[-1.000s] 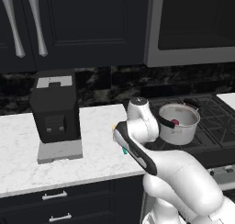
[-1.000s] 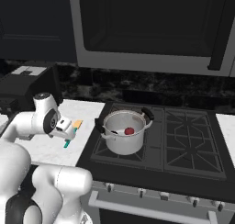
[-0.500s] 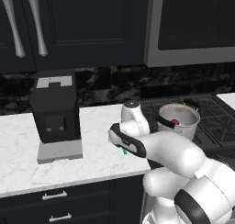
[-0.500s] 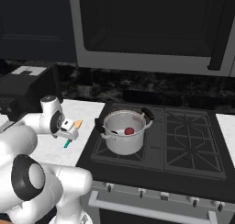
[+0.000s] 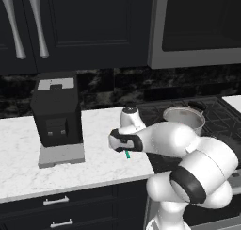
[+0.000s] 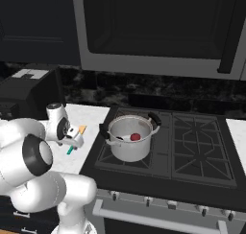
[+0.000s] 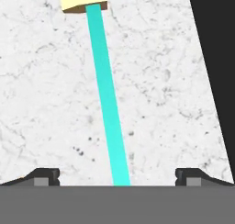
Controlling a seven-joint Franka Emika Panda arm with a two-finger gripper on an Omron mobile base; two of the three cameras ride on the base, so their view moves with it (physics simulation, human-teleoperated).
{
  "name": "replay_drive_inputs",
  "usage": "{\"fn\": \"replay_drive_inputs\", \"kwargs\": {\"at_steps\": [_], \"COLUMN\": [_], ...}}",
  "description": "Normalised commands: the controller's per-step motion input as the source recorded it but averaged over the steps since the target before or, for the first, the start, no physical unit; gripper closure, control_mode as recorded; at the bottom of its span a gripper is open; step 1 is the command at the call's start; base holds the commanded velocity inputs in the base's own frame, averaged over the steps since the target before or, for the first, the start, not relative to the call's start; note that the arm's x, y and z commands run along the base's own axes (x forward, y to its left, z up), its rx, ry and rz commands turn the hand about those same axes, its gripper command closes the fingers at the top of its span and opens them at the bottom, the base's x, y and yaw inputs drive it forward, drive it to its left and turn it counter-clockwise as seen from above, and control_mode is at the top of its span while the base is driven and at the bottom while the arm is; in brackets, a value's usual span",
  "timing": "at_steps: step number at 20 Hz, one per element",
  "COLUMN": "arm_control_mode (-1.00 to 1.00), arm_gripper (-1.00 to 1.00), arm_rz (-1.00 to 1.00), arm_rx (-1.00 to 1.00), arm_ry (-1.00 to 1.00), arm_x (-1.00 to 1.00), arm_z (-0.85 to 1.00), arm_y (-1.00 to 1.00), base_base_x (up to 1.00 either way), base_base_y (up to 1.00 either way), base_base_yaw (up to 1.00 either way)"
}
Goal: Put the avocado and tomato in the pot. Retrieve the spatula and lightly stir the vegetables in the pot.
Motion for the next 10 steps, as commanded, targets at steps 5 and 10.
{"fn": "replay_drive_inputs", "kwargs": {"at_steps": [5,10], "arm_control_mode": [-1.00,-1.00], "arm_gripper": [-1.00,-1.00], "arm_rz": [0.00,0.00], "arm_rx": [0.00,0.00], "arm_ry": [0.00,0.00], "arm_x": [0.14,0.20], "arm_z": [-0.35,-0.36], "arm_y": [0.00,0.00], "base_base_x": [0.00,0.00], "base_base_y": [0.00,0.00], "base_base_yaw": [0.00,0.00]}}
